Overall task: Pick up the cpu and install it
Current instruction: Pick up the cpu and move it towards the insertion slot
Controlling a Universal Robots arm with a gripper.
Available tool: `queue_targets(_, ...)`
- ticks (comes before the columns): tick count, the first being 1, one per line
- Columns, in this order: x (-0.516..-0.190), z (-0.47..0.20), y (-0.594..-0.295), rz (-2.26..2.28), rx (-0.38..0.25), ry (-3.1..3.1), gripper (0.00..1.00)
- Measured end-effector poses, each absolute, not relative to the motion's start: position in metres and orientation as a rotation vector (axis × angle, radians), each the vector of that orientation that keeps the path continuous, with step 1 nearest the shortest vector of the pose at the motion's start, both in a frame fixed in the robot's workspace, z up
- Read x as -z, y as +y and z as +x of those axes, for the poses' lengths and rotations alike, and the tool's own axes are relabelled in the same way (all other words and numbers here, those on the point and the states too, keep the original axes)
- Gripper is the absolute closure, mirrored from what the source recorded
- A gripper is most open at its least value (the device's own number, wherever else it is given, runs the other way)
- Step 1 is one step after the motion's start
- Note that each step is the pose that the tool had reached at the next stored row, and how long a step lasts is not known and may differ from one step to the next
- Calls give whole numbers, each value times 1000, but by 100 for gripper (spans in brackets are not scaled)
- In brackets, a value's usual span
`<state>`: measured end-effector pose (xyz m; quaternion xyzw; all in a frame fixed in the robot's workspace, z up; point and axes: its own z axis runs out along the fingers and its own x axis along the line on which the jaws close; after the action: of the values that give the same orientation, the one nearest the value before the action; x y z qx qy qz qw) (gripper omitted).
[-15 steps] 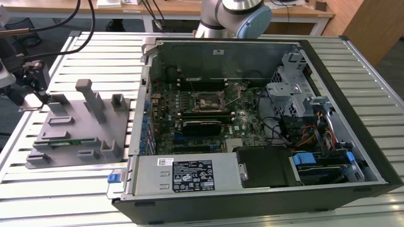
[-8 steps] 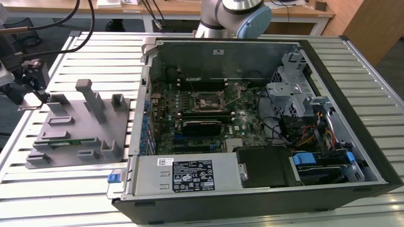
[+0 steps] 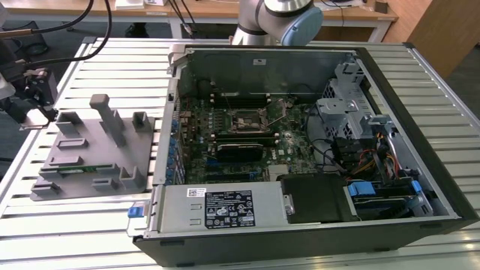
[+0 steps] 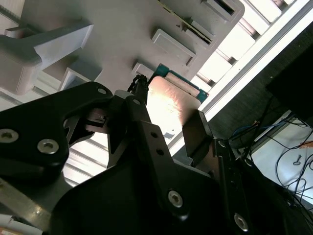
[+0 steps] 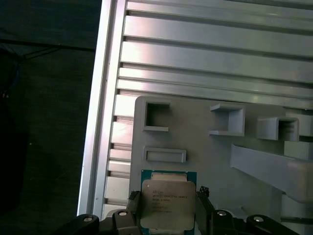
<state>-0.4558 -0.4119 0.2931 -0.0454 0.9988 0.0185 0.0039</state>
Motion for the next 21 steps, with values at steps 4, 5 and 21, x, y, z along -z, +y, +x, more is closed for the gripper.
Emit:
queue_targets(4, -295, -456, -412, -142, -58, 3130, 47)
queue_targets(5, -295, -456, -412, -142, -58, 3130, 47)
queue_targets(21, -302, -456, -412, -142, -58, 3130, 47)
